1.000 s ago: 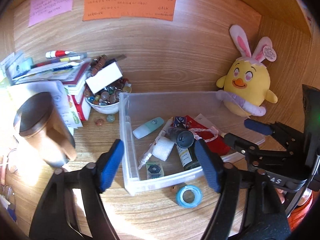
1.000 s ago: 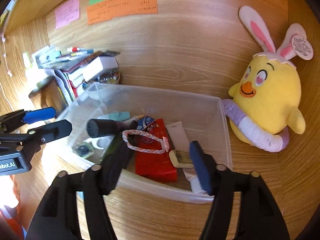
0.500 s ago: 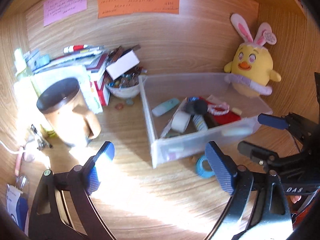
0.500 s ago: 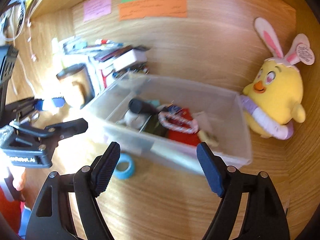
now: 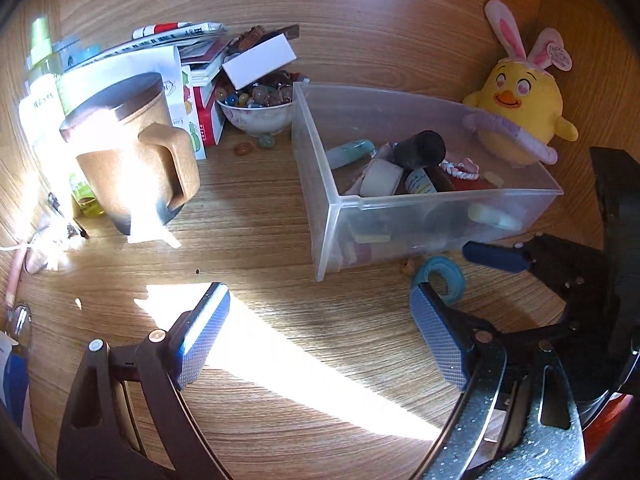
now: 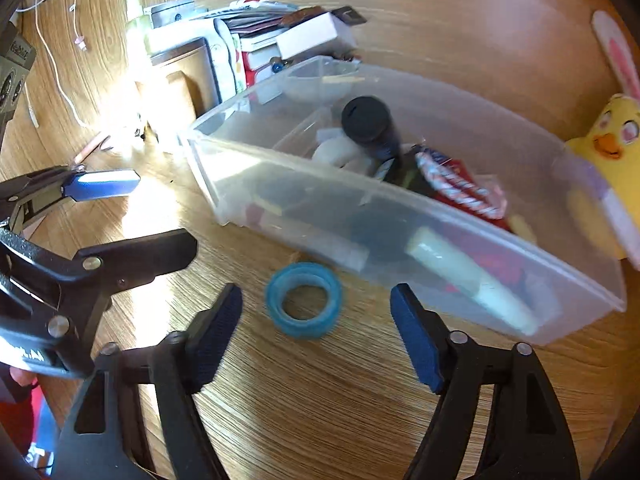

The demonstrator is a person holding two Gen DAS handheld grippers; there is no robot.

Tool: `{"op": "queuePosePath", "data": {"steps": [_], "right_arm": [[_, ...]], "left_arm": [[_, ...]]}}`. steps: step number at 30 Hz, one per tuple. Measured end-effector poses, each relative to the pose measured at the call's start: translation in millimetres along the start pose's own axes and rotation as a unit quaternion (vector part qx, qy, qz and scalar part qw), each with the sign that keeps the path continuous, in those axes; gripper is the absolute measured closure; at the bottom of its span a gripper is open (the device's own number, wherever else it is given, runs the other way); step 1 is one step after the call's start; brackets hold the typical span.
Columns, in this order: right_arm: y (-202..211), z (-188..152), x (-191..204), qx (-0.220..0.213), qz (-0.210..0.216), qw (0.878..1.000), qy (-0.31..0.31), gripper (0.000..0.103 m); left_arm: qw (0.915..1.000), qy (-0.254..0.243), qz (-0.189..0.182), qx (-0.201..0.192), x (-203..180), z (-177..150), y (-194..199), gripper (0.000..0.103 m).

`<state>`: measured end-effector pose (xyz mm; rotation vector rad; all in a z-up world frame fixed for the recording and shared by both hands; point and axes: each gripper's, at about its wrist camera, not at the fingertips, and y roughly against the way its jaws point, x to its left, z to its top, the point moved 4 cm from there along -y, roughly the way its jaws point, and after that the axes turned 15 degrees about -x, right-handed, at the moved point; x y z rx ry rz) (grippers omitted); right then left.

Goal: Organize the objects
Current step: 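Move both open tools back toward the blue tape roll, then grasp the blue tape roll with the right tool and lift it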

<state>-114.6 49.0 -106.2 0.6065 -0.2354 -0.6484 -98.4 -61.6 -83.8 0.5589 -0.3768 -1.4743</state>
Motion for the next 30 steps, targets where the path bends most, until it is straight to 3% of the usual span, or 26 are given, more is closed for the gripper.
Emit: {"op": "queuePosePath", "data": {"steps": [1, 2, 3, 4, 14, 18, 24, 30], "right_arm": [[-1, -1, 1, 0.004, 0.004, 1.000, 0.001, 0.047], [-2, -2, 2, 0.007, 0.013, 1.000, 0.003, 0.060], [-1, -3, 2, 0.007, 0.017, 1.000, 0.004, 0.067], [0, -4, 1, 0.005, 0.015, 1.000, 0.005, 0.067], [39, -9, -36, -0.024, -0.016, 0.999, -0.028, 0.067], [51, -9, -54, -0.034, -0.027, 0.998, -0.047, 0.067], [57, -15, -68, -0.042, -0.026, 0.997, -0.057, 0.067], [59, -18, -66, -0.047, -0.017, 0.998, -0.049, 0.067]], "left_arm": [[1.0000, 0.004, -0.001, -0.001, 0, -1, -1, 0.012], [1.0000, 0.007, -0.003, 0.001, -1, -1, -2, 0.014], [0.9999, 0.009, -0.005, 0.005, -2, -2, -4, 0.021], [0.9999, 0.009, -0.007, 0.010, -3, -3, -6, 0.028], [0.9992, -0.010, -0.023, 0.031, -36, -8, -20, 0.041], [0.9987, -0.015, -0.024, 0.043, -49, -11, -28, 0.052], [0.9981, -0.006, -0.021, 0.058, -57, -13, -39, 0.069], [0.9981, -0.010, -0.018, 0.058, -64, -15, -42, 0.075]]}}
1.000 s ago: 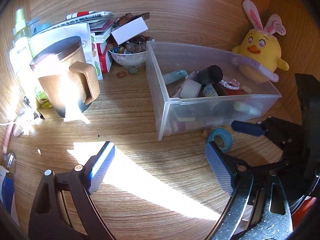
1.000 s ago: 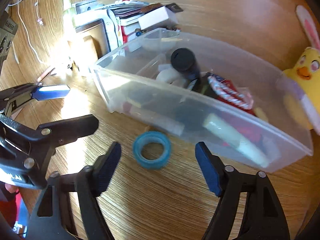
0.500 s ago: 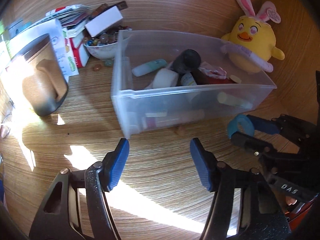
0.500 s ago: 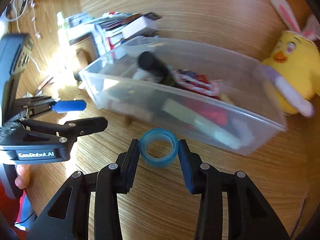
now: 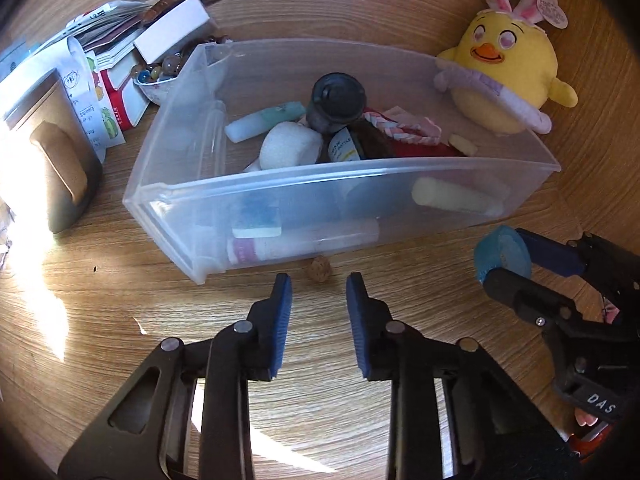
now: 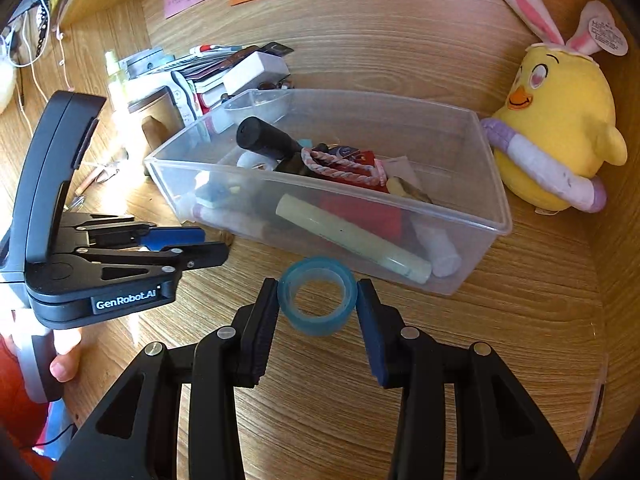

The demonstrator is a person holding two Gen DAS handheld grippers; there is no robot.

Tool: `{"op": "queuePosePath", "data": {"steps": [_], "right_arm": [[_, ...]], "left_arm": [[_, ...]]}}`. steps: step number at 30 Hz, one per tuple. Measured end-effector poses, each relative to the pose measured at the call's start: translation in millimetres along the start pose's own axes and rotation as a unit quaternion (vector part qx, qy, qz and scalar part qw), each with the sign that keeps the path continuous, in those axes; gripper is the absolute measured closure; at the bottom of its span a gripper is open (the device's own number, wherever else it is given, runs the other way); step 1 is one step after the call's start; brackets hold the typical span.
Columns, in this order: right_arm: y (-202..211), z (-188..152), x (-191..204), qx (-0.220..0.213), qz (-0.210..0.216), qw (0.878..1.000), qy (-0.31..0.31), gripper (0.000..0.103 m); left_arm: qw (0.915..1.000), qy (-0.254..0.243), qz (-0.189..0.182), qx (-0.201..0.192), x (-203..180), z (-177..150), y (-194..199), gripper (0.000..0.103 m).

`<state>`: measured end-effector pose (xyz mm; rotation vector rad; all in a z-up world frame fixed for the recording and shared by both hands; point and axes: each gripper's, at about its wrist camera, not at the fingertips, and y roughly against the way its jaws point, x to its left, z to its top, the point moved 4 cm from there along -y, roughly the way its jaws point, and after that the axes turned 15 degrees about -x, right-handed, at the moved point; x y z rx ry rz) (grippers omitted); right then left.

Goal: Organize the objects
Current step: 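Grasp the blue tape roll with the right tool and lift it, then carry the tape roll into the clear box and open the right tool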

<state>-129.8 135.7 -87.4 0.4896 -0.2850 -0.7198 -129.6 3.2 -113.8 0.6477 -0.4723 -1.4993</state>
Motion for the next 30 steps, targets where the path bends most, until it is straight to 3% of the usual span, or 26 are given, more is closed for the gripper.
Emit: {"op": "queuePosePath", "data": {"steps": [5, 7, 15, 30], "right_arm": [[1, 0, 5, -0.003, 0.005, 1.000, 0.007, 0.067], [2, 0, 7, -0.006, 0.004, 1.000, 0.011, 0.067], [14, 12, 3, -0.026, -0.006, 1.000, 0.012, 0.067], [30, 48, -16, -0.070, -0.033, 0.997, -0.010, 0.067]], "left_arm": [[0.9999, 0.003, 0.015, -0.004, 1, 1, -3, 0.083], [0.9998, 0.002, 0.020, -0.007, 0, 2, -3, 0.091], [0.9996, -0.008, 0.017, -0.023, -3, 4, 6, 0.091], [0.9936, -0.020, -0.001, -0.111, -15, 49, 60, 0.091]]}}
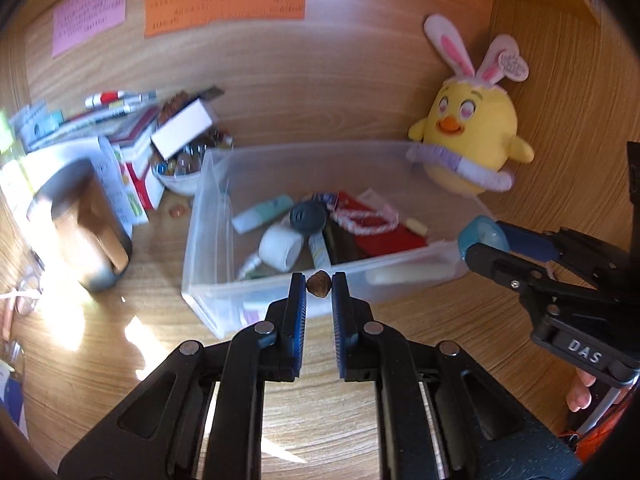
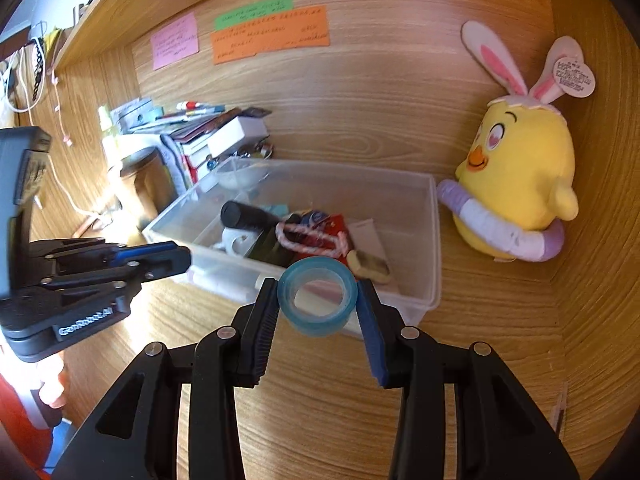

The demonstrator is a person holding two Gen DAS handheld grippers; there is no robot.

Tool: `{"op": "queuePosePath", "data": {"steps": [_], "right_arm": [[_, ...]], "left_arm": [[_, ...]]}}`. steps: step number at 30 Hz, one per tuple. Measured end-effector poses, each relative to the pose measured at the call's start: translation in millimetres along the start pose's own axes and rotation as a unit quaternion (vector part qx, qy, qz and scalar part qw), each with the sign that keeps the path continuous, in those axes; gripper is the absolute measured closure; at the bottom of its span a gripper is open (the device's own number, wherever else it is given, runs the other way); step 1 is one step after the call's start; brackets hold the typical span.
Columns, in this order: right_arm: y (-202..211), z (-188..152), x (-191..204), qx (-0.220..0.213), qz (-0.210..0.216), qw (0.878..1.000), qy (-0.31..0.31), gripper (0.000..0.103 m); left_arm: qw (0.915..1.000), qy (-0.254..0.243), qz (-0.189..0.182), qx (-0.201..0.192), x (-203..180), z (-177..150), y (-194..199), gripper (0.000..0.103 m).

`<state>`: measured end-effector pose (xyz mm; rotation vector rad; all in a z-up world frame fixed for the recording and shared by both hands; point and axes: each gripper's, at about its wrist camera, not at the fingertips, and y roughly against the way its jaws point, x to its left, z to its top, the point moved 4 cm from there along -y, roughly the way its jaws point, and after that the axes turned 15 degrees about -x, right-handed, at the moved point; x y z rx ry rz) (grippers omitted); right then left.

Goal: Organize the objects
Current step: 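Carry the tape roll into the clear box and open the right tool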

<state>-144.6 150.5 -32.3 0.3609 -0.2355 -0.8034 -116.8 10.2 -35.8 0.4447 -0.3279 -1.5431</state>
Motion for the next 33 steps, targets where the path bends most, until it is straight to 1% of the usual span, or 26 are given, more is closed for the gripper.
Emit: {"op": "queuePosePath", "data": {"steps": [7, 13, 16, 21, 26, 32, 33], "right_arm": [[-1, 19, -10, -0.018, -0.010, 1.000, -0.002, 0.067], [-11, 32, -18, -0.021, -0.026, 0.999, 0.004, 0.067], [-22, 30, -22, -0.010, -0.029, 1.000, 0.002, 0.067], [-46, 18, -25, 0.017, -0.028, 0.999, -0.008, 0.067], [-63, 8, -24, 0.039, -0.020, 0.999, -0.011, 0.067], [-67, 5, -22, 0.041, -0.024, 0.999, 0.005, 0.067], [-67, 5, -22, 0.042, -0.024, 0.999, 0.005, 0.065]], "left_arm": [[0.9997, -0.004, -0.012, -0.019, -6, 21, -2, 0.091], [0.9991, 0.004, -0.042, -0.005, -15, 30, -21, 0.091], [0.9989, 0.002, -0.046, 0.002, -20, 31, -30, 0.091], [0.9987, -0.008, -0.048, 0.013, -29, 27, -45, 0.091], [0.9982, -0.009, -0.055, 0.023, -30, 22, -55, 0.091], [0.9970, -0.001, -0.068, 0.038, -30, 17, -62, 0.091], [0.9968, -0.003, -0.069, 0.039, -30, 16, -63, 0.091]]}}
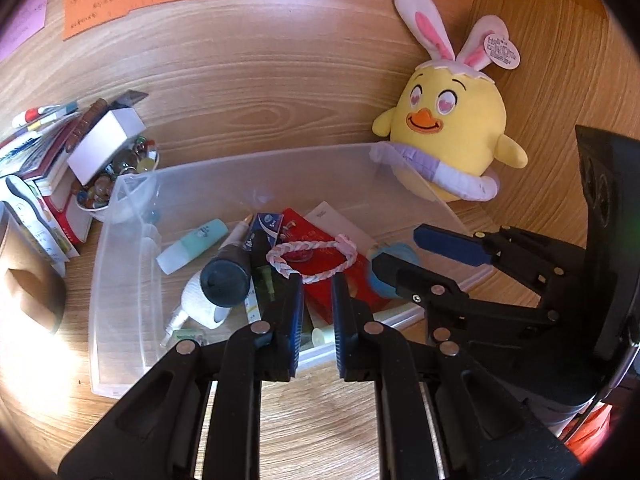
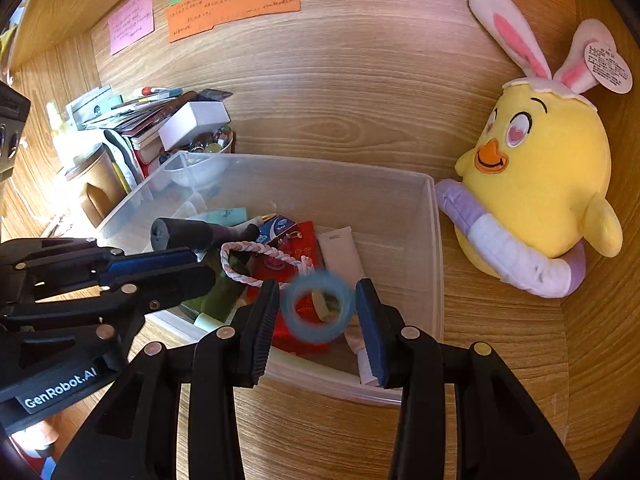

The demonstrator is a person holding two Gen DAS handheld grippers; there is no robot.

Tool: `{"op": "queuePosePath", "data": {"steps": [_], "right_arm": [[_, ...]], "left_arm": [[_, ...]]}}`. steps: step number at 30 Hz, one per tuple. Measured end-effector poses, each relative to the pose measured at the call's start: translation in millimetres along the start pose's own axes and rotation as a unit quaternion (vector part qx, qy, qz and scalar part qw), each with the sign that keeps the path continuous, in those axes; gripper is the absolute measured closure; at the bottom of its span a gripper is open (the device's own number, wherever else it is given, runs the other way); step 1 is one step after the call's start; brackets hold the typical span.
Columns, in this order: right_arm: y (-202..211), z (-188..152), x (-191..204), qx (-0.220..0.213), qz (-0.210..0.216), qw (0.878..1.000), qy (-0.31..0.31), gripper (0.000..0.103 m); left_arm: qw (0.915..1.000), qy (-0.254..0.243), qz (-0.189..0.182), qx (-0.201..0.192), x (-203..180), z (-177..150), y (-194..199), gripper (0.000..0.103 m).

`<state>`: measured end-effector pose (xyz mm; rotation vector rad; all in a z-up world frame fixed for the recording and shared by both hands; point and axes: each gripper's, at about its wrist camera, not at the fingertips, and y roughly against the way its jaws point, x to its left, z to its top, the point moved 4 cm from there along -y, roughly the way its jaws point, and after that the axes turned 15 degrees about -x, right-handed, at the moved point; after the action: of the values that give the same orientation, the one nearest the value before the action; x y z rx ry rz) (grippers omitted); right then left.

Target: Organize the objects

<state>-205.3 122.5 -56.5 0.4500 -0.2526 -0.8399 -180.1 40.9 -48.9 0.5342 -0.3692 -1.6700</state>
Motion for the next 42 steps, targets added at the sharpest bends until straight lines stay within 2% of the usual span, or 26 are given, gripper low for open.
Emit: {"op": "queuePosePath", "data": {"steps": [3, 12, 18, 22, 27, 29, 31, 34, 42], "right_arm": [[0, 0, -3, 0.001, -0.002, 1.000, -0.003, 0.057], [9, 3, 1, 0.004, 0.012, 1.000, -0.005, 0.054], [29, 9, 3, -0.019, 0.007, 1.000, -0.002, 0.041], [41, 11, 3, -0.030, 0.001, 1.000, 0.001, 0.036], [56, 11, 0, -0.045, -0.011, 0.999, -0.003, 0.021], [61, 11, -1, -0.050, -0.011, 0.999, -0.003, 0.019], [65, 11, -1, -0.053, -0.014, 0.999, -0.001, 0.019], [72, 9, 0, -0.059, -0.018, 0.998, 0.002, 0.016], [79, 3, 2, -0.062, -0.020, 0.998, 0.002, 0.014]], "left_arm": [[1.0000, -0.002, -0.003, 0.001, -2, -1, 0, 0.091], [0.9996, -0.003, -0.008, -0.026, -2, 8, 22, 0.089], [0.9985, -0.023, 0.009, -0.049, -1, 10, 39, 0.070], [0.9973, -0.031, 0.019, -0.064, 2, 10, 49, 0.051], [0.9954, -0.035, 0.030, -0.084, 5, 7, 62, 0.031], [0.9945, -0.035, 0.035, -0.092, 7, 6, 67, 0.025], [0.9937, -0.035, 0.040, -0.099, 8, 4, 71, 0.015], [0.9917, -0.037, 0.054, -0.111, 11, 1, 76, 0.010], [0.9916, -0.033, 0.063, -0.108, 16, -6, 79, 0.009]]}}
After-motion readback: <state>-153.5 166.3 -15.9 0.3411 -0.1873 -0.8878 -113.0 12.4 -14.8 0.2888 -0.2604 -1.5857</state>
